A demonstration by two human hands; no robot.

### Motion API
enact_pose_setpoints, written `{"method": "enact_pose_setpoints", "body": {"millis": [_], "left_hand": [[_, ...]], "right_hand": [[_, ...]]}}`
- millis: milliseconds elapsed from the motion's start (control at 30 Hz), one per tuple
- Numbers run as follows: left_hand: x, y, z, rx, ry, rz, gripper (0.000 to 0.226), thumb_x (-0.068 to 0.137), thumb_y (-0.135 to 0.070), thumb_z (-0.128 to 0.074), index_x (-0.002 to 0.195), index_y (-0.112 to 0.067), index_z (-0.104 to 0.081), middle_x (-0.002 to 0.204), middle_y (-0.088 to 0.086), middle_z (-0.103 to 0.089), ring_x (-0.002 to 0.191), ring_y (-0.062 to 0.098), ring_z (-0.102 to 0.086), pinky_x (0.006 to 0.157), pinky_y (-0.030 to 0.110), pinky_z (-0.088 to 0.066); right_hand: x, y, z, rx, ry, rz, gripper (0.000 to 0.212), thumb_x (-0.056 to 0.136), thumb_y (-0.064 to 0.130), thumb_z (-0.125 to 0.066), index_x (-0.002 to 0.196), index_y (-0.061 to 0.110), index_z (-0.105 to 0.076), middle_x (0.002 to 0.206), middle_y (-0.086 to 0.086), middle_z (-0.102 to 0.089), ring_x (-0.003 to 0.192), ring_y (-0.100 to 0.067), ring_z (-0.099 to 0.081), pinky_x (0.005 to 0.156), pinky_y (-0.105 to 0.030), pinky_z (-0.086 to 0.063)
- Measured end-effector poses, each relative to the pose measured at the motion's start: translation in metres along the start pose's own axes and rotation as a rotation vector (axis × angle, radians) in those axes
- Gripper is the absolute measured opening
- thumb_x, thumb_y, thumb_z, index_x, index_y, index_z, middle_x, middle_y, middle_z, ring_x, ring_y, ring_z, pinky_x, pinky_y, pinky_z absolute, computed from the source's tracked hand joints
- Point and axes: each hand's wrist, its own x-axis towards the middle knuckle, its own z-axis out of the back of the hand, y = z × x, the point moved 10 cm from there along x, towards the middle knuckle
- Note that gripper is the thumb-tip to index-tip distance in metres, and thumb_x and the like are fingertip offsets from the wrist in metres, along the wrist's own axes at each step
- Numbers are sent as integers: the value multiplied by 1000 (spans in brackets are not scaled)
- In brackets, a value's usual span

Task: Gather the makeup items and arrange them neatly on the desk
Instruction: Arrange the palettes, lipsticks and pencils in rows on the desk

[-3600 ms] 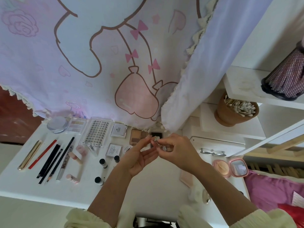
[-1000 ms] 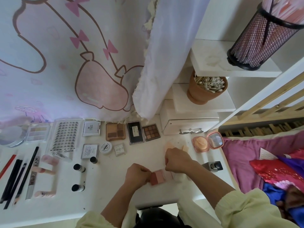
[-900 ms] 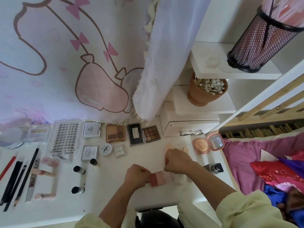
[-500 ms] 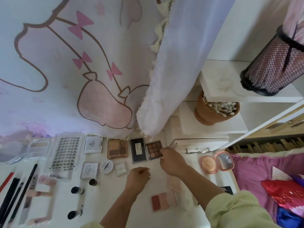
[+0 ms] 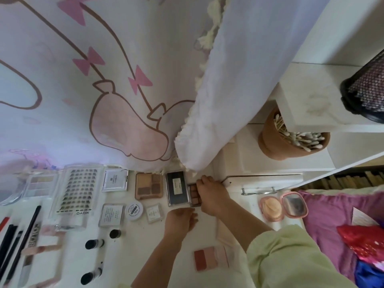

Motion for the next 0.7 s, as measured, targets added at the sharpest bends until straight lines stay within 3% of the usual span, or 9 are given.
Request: {"method": "enact_pose_setpoints", "body": {"millis": [167, 367, 500, 700], "left_hand": [[-2, -5, 9, 195, -65, -109, 14, 92, -12, -61, 83, -7, -71, 76, 7, -73, 68, 18, -66, 77, 33, -57], [-11, -14, 16, 465, -111, -239, 6, 87, -15, -64, 92, -12, -67, 79, 1, -72, 79, 19, -66, 74, 32, -54], [-17, -20, 20, 527, -138, -299, 18, 86, -21, -68, 100, -18, -57, 85, 0, -68, 82, 18, -65, 65, 25, -46], [-17, -22, 20, 580, -100, -320, 21, 89, -24, -65, 107, -13, -69, 96, 3, -71, 92, 19, -65, 81, 29, -50]], "right_hand": [[-6, -1, -8, -12, 24, 12, 62, 77, 17, -71, 129, 4, -42, 130, -13, -41, 123, -28, -37, 97, -37, -40], [-12, 2, -16, 15, 68, 32, 78, 67, 32, -78, 129, 6, -38, 128, -12, -38, 120, -28, -35, 97, -35, -39], [-18, 6, -20, 17, 68, 57, 80, 65, 35, -79, 127, 7, -38, 126, -11, -40, 118, -27, -38, 94, -34, -40], [-28, 11, -25, 70, 60, 76, 79, 64, 33, -80, 126, 10, -37, 123, -10, -39, 113, -27, -41, 88, -33, -44]]}}
